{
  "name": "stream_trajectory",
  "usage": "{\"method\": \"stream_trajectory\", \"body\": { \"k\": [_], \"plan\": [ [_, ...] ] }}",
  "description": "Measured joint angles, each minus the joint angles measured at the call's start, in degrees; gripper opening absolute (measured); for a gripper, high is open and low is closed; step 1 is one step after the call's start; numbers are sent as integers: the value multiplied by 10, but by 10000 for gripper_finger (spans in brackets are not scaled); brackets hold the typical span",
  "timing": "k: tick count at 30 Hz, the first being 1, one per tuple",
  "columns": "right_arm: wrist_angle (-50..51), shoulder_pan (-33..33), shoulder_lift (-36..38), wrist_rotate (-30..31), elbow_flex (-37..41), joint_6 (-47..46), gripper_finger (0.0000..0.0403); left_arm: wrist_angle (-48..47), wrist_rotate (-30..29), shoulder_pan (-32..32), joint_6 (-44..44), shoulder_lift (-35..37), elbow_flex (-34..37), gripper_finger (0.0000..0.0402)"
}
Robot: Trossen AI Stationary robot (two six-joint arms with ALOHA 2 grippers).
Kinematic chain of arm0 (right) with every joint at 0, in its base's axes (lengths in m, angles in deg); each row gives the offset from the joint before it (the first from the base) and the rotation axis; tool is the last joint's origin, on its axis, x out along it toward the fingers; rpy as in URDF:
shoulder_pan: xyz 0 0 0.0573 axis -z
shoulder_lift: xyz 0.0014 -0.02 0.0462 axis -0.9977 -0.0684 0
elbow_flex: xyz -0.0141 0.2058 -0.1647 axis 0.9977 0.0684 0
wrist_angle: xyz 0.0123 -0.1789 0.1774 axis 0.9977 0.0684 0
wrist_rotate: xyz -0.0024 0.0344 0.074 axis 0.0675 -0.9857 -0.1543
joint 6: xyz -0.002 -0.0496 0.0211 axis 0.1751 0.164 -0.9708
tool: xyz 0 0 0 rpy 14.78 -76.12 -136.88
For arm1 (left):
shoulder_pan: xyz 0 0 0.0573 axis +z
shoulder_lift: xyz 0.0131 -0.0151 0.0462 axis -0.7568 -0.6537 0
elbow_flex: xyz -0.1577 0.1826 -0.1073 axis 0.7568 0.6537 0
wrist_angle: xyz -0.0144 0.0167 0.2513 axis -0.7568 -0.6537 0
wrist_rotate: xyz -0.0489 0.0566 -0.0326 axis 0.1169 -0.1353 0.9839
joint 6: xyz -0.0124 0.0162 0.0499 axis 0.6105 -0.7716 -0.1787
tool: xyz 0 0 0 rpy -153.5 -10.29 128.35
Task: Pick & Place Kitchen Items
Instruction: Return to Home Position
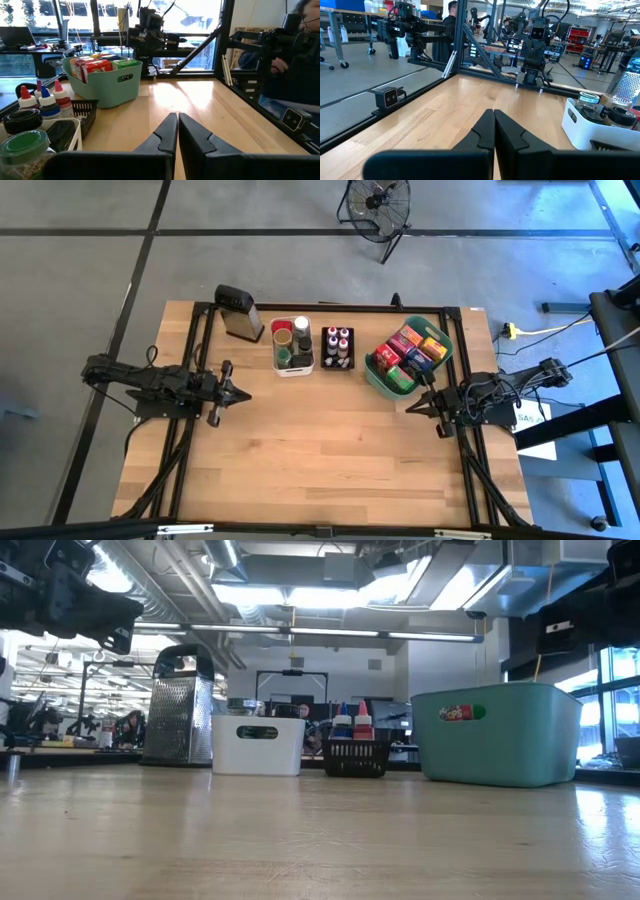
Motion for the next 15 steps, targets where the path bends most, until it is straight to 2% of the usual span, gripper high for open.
{"method": "stream_trajectory", "body": {
  "k": [15],
  "plan": [
    [0, 0, 0, 0, 0, 0, 3, 0, 0, 0, 0, 0, 0, 6]
  ]
}}
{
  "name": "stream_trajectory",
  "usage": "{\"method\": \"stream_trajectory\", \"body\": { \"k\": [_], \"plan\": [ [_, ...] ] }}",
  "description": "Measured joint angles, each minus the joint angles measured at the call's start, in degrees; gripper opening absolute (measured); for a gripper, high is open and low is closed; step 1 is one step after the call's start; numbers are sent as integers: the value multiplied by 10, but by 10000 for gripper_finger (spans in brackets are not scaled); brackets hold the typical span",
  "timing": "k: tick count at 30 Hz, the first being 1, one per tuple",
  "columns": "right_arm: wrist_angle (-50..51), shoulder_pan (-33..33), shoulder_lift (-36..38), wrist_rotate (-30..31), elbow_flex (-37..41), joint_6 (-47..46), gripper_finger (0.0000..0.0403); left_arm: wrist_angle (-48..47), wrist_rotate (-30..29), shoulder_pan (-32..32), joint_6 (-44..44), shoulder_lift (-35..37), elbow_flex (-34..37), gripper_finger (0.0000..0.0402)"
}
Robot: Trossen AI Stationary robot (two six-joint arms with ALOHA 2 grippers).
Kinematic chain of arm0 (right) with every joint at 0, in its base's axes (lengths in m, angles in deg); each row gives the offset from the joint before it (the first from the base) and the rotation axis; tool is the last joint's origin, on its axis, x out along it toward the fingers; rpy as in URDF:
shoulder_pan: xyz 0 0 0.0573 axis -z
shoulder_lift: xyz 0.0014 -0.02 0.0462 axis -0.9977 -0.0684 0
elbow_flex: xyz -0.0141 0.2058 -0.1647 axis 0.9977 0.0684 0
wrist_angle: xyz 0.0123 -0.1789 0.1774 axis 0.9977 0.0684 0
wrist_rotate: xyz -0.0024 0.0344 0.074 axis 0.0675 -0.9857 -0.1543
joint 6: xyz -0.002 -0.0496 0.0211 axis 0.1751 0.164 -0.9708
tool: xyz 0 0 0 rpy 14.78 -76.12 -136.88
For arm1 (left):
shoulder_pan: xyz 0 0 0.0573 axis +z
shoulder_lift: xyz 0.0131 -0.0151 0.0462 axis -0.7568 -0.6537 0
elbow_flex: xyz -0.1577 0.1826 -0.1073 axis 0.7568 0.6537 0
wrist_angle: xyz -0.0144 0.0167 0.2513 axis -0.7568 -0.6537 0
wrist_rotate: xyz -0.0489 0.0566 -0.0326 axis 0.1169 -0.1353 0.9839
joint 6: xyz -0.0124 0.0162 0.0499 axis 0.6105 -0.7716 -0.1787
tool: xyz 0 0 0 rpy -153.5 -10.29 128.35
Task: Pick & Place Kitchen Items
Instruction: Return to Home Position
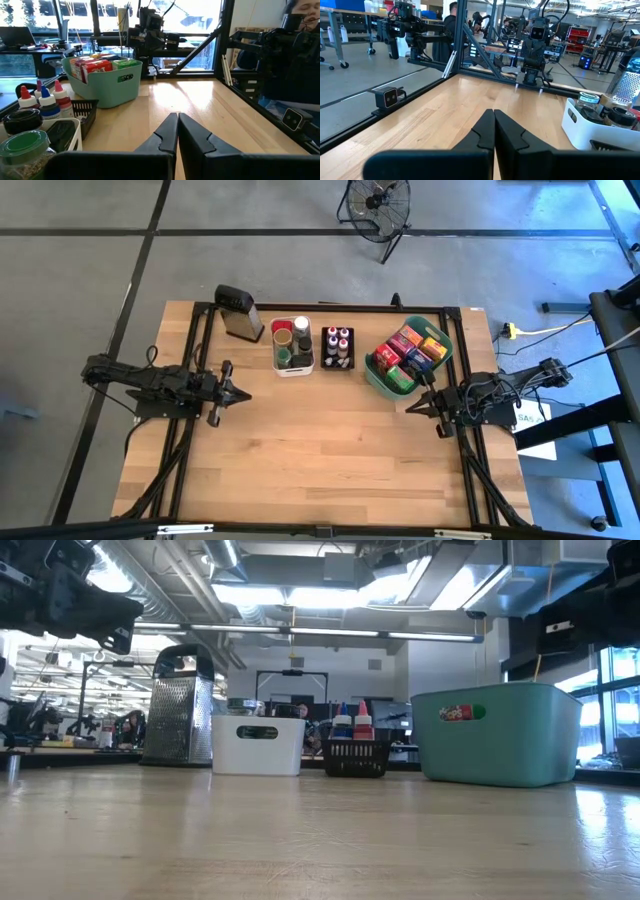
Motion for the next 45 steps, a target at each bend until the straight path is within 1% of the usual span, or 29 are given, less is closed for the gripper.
{"method": "stream_trajectory", "body": {
  "k": [17, 45],
  "plan": [
    [0, 0, 0, 0, 0, 0, 3, 0, 0, 0, 0, 0, 0, 13],
    [0, 0, 0, 0, 0, 0, 3, 0, 0, 0, 0, 0, 0, 7]
  ]
}}
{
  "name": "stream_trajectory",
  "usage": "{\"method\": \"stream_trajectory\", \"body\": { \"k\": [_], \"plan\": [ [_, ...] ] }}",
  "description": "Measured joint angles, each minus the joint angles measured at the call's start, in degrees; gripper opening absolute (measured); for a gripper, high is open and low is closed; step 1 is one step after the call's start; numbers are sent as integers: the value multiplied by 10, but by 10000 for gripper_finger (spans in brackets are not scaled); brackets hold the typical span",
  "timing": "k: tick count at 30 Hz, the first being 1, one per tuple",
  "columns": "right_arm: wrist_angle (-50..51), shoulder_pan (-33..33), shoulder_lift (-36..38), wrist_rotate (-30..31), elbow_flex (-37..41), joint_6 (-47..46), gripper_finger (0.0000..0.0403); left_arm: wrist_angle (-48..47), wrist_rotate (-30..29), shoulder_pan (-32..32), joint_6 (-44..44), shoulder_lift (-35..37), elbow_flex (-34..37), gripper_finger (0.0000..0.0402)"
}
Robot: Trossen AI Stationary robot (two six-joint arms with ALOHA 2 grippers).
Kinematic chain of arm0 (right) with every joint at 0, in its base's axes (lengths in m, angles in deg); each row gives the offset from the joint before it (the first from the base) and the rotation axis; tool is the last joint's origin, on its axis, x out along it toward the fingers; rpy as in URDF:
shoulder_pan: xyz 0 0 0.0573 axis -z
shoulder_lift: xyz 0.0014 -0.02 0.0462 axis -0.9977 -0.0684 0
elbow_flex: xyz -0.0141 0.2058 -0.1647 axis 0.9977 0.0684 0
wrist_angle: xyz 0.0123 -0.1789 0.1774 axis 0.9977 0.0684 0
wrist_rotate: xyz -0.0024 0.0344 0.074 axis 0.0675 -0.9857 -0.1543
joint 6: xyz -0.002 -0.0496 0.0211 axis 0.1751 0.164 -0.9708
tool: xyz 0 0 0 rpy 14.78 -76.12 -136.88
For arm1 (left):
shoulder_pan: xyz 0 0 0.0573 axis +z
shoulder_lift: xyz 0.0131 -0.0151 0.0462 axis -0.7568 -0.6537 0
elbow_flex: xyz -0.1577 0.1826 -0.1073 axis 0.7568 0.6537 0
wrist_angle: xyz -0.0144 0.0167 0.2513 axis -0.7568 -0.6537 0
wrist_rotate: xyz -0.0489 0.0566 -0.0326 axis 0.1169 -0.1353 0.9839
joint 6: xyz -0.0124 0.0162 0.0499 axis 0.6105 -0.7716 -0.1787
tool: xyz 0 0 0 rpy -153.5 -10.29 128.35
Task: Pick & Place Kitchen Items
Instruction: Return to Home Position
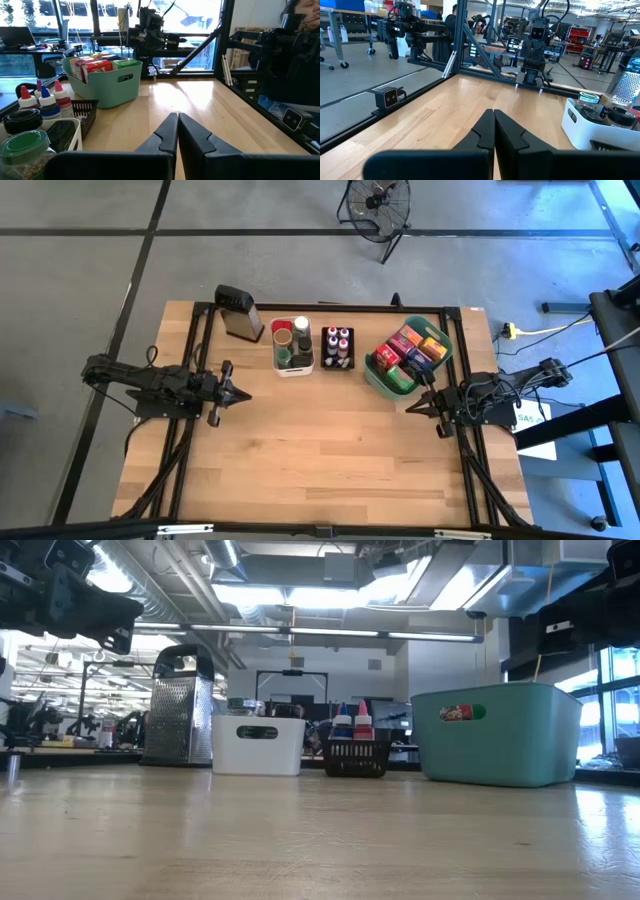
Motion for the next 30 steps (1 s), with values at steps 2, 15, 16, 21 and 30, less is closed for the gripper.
{"method": "stream_trajectory", "body": {
  "k": [2, 15, 16, 21, 30],
  "plan": [
    [0, 0, 0, 0, 0, 0, 3, 0, 0, 0, 0, 0, 0, 9],
    [0, 0, 0, 0, 0, 0, 3, 0, 0, 0, 0, 0, 0, 9],
    [0, 0, 0, 0, 0, 0, 3, 0, 0, 0, 0, 0, 0, 8],
    [0, 0, 0, 0, 0, 0, 3, 0, 0, 0, 0, 0, 0, 11],
    [0, 0, 0, 0, 0, 0, 3, 0, 0, 0, 0, 0, 0, 8]
  ]
}}
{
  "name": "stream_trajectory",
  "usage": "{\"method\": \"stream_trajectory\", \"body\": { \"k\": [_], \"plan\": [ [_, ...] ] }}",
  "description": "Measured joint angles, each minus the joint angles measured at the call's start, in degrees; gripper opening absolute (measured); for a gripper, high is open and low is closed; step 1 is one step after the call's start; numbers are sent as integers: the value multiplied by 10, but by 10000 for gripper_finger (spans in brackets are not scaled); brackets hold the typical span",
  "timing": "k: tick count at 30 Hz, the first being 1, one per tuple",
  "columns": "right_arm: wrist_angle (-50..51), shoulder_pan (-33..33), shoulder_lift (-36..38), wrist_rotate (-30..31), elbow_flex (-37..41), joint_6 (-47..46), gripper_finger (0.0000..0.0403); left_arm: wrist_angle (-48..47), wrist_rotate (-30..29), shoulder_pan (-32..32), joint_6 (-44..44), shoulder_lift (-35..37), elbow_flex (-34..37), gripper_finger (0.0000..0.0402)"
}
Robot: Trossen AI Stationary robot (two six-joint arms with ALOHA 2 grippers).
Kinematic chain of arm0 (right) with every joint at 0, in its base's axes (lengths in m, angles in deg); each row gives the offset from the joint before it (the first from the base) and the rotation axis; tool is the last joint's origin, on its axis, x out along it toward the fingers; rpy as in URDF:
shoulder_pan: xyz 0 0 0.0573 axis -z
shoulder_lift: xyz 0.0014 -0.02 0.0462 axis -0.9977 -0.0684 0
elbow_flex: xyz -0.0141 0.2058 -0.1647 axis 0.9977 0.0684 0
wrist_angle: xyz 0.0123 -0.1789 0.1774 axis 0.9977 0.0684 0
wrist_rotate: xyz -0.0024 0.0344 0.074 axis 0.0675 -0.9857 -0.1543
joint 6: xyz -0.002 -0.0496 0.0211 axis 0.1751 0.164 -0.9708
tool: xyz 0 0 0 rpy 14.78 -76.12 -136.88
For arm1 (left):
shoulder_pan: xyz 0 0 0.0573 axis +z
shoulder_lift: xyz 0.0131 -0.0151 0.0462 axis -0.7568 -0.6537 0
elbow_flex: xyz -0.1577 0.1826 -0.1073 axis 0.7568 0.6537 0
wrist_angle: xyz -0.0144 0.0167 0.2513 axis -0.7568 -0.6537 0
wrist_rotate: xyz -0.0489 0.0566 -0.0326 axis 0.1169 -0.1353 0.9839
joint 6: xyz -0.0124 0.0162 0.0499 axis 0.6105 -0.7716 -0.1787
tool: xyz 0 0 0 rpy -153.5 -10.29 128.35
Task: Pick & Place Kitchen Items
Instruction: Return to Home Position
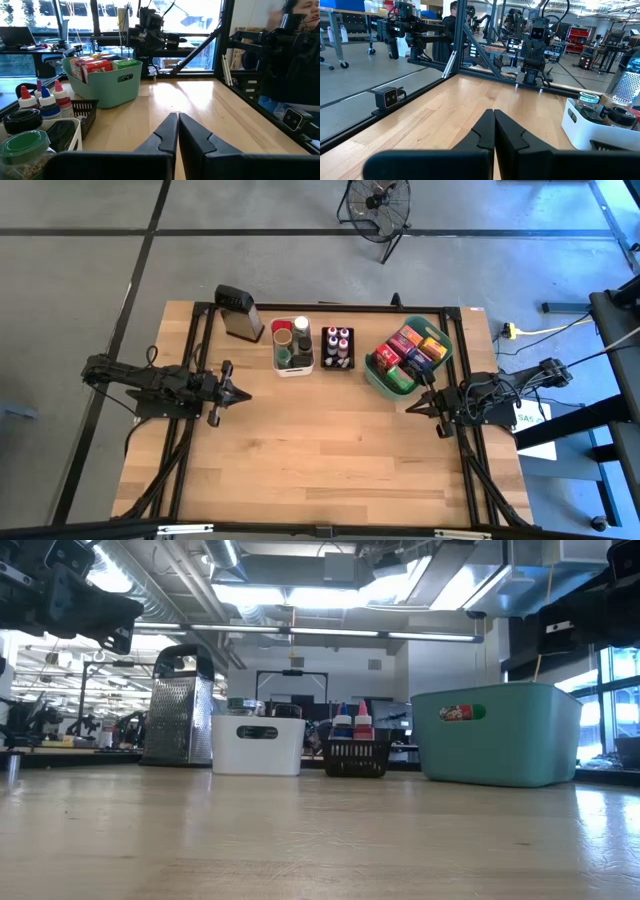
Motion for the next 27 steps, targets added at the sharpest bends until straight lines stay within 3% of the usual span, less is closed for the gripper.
{"method": "stream_trajectory", "body": {
  "k": [27],
  "plan": [
    [0, 0, 0, 0, 0, 0, 3, 0, 0, 0, 0, 0, 0, 10]
  ]
}}
